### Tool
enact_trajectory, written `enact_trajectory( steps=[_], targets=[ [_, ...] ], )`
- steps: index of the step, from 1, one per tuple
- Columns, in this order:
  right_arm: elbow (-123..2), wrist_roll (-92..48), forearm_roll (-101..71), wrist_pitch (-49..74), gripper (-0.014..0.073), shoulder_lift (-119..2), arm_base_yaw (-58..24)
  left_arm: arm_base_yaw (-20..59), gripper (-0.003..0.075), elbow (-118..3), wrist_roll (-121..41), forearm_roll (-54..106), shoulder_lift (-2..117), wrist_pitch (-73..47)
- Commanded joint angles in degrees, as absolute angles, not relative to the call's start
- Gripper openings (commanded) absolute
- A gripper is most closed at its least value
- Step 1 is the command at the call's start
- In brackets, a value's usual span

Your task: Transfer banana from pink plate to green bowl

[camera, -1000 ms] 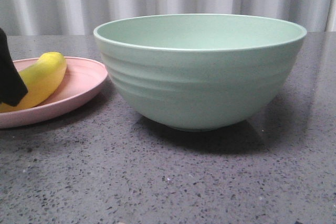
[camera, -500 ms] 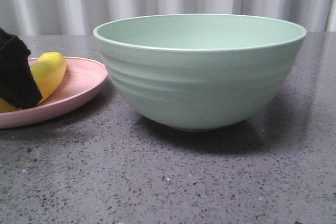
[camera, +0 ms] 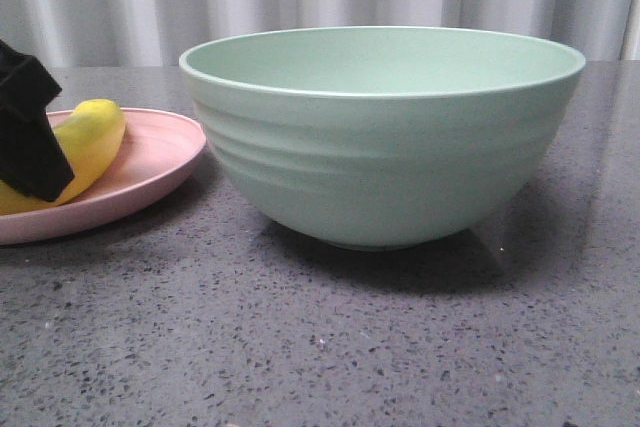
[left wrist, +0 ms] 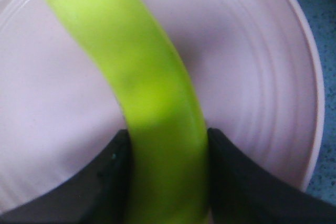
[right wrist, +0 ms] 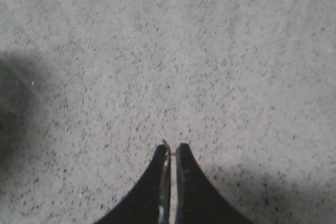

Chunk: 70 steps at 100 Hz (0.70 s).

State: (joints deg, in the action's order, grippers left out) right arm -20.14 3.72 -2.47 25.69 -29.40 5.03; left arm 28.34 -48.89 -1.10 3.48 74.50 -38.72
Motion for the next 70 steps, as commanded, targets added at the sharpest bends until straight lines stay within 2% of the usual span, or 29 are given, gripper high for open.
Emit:
enact_trajectory(
  steps=[1,37,47,61,70],
  targets=[
    [-23.5,3.7,-2.4,25.1,-0.0064,-30.0,4.7,28.8,0.0094,-52.2,-0.8,4.6,73.0,-37.9],
    [-37.1,0.0,-4.8,36.5,-0.0041,-32.1,-1.6,32.1,0.0094,-59.2,-1.0,6.5,67.0,-42.2],
    [-41.3,-1.4,-7.3,38.6,0.0079,-34.9,-5.0,34.8,0.0094,-60.1,-1.0,8.2,64.4,-41.6],
    [-45.3,-1.4,-14.9,37.2,0.0337,-40.2,-10.8,39.2,0.0094,-60.1,-1.0,11.1,63.0,-40.6],
    [-47.6,-1.4,-20.5,34.7,0.0395,-43.5,-13.8,42.4,0.0094,-60.1,-1.0,11.2,63.1,-39.1]
  ],
)
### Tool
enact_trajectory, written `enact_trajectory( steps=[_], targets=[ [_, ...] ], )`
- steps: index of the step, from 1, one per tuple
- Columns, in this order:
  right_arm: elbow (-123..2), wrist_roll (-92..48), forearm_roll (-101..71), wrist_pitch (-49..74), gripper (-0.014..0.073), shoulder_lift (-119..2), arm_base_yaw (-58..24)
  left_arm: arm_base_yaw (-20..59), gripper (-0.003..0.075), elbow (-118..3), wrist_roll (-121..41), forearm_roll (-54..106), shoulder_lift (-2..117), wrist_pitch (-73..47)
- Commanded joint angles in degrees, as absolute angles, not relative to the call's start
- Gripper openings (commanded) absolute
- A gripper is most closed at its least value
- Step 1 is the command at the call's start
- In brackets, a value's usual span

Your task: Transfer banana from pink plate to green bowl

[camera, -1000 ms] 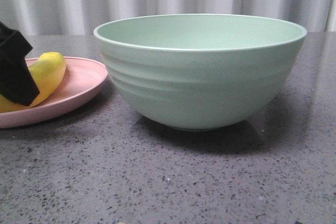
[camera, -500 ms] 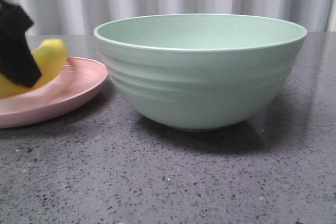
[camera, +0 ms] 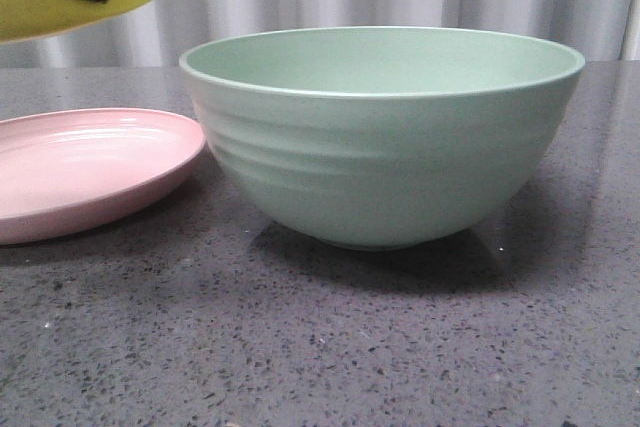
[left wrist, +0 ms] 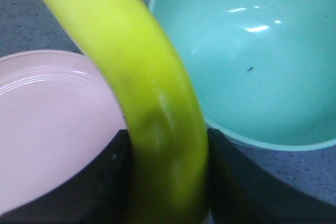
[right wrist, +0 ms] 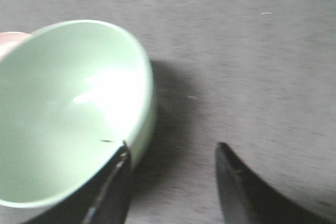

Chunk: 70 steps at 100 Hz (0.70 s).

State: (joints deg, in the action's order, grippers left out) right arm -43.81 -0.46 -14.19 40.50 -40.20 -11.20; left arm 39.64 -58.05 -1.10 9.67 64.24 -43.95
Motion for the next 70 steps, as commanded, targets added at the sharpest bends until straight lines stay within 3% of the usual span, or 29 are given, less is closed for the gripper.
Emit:
enact_trajectory(
  steps=[1,31,70],
  targets=[
    [-47.9,-1.4,-21.5,34.2,0.0396,-44.1,-14.4,42.9,0.0094,-60.1,-1.0,11.2,63.2,-38.8],
    [-52.7,-1.4,-40.0,24.1,0.0396,-57.6,-21.9,48.9,0.0094,-60.1,-1.0,12.9,66.4,-35.0],
    [-59.7,-1.4,-45.1,24.4,0.0396,-71.2,-26.7,52.2,0.0094,-60.1,-1.0,15.1,69.3,-32.8]
  ],
)
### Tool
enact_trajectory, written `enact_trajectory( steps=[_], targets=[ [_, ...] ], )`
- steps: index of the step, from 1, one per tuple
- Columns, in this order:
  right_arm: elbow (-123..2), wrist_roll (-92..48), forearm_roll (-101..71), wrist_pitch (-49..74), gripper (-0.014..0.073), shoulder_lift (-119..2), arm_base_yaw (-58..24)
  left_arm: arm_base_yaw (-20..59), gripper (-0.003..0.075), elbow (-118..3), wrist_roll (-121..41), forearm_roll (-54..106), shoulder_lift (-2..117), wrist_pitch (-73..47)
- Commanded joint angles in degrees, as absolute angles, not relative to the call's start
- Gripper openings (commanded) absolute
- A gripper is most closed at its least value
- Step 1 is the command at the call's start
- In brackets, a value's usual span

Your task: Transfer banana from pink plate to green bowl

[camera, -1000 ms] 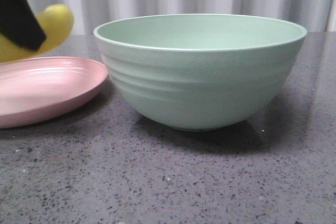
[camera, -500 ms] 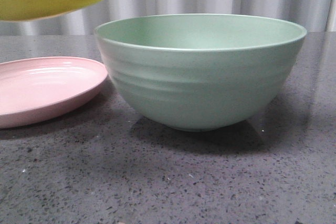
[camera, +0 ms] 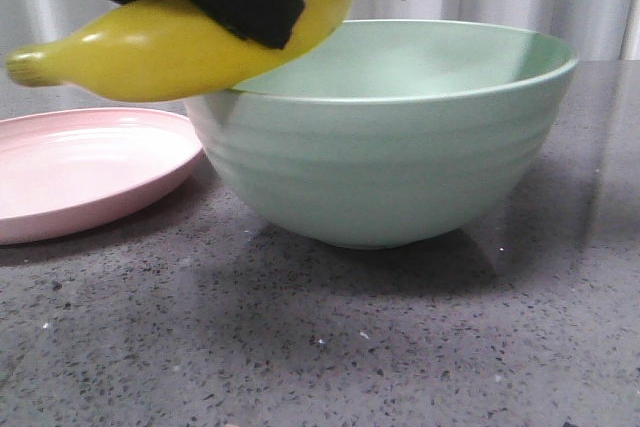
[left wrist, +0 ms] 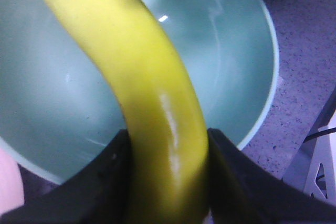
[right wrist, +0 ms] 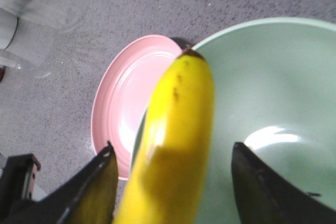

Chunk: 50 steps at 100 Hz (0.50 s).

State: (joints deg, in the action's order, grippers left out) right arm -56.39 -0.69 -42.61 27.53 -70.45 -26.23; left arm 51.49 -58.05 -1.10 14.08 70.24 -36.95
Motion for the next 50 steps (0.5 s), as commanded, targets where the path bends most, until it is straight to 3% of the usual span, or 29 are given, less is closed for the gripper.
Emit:
enact_trajectory(
  steps=[1,33,43,50],
  targets=[
    [-59.9,-1.4,-45.1,24.4,0.0396,-71.5,-26.7,52.2,0.0094,-60.1,-1.0,15.1,69.3,-32.8],
    [-61.1,-1.4,-45.9,24.4,0.0392,-74.9,-27.0,52.2,0.0094,-60.1,-1.0,15.1,69.3,-32.6],
    [-61.1,-1.4,-45.9,24.4,0.0321,-74.9,-27.0,52.2,0.0095,-60.1,-1.0,15.1,69.3,-32.4],
    [-61.1,-1.4,-45.9,24.4,0.0214,-74.9,-27.0,52.2,0.0099,-60.1,-1.3,15.1,69.3,-32.3]
  ],
)
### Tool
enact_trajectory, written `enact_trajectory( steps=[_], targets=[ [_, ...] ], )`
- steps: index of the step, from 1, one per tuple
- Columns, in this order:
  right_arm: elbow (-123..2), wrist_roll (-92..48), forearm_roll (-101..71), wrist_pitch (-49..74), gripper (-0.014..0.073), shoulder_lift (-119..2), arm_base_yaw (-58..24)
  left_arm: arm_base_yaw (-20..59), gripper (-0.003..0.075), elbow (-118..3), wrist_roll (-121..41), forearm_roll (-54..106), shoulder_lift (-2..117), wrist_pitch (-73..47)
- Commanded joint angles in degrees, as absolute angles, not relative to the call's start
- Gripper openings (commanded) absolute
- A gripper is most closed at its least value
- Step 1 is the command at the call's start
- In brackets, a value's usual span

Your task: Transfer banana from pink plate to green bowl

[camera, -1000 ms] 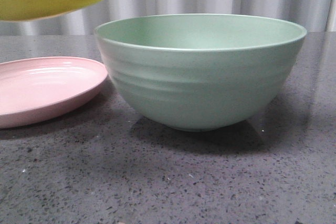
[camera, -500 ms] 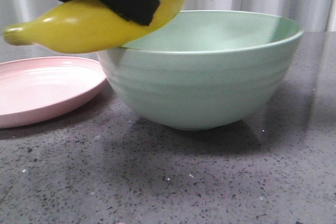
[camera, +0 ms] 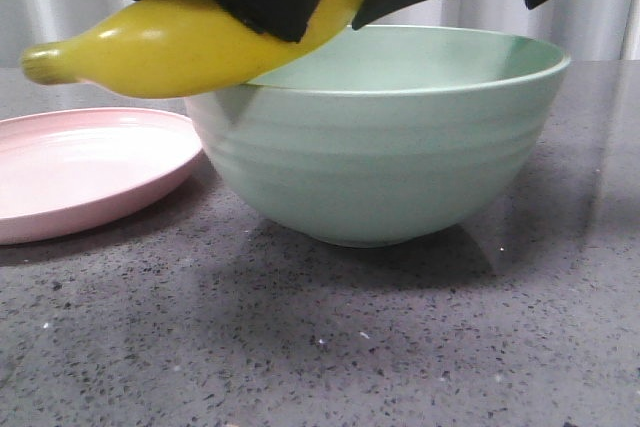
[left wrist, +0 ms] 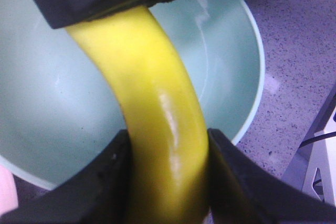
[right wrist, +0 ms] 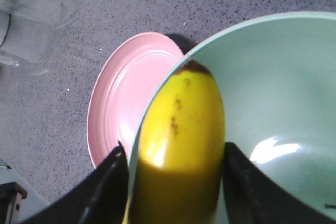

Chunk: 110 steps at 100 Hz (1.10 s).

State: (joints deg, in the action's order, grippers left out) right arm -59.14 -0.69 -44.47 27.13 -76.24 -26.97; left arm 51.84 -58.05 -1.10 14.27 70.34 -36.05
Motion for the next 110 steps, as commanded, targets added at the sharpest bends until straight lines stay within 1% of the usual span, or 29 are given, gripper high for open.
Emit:
enact_trajectory(
  steps=[1,12,16,23,29,34,57,76,110],
  targets=[
    [-61.1,-1.4,-45.9,24.4,0.0204,-74.9,-27.0,52.2,0.0101,-60.1,-1.3,15.1,69.3,-32.3],
    [-61.1,-1.4,-45.9,24.5,0.0035,-74.9,-27.0,52.2,0.0144,-60.1,-1.3,15.1,69.3,-31.9],
    [-61.1,-1.4,-45.9,24.5,-0.0014,-74.9,-27.0,52.2,0.0179,-60.1,-1.3,15.1,69.3,-31.8],
    [-61.1,-1.4,-46.1,24.6,-0.0073,-74.9,-27.0,52.2,0.0253,-60.2,-1.3,15.1,69.3,-31.8],
    [-61.2,-1.4,-46.1,24.6,-0.0071,-74.9,-27.0,52.2,0.0305,-60.2,-1.3,15.1,69.3,-31.8],
    [-61.3,-1.4,-46.1,24.4,-0.0071,-74.6,-27.0,52.2,0.0318,-60.3,-1.3,15.1,69.3,-31.7],
    [-63.5,-2.5,-43.1,22.4,-0.0071,-71.9,-26.3,52.2,0.0318,-64.3,-1.3,13.9,68.1,-31.7],
    [-64.4,-4.9,-32.8,18.3,-0.0071,-69.1,-25.9,52.2,0.0318,-67.0,-1.3,13.6,66.7,-31.7],
    [-63.0,-4.9,-18.3,17.2,-0.0071,-71.3,-25.9,52.2,0.0318,-67.1,-1.3,13.6,65.9,-31.1]
  ],
)
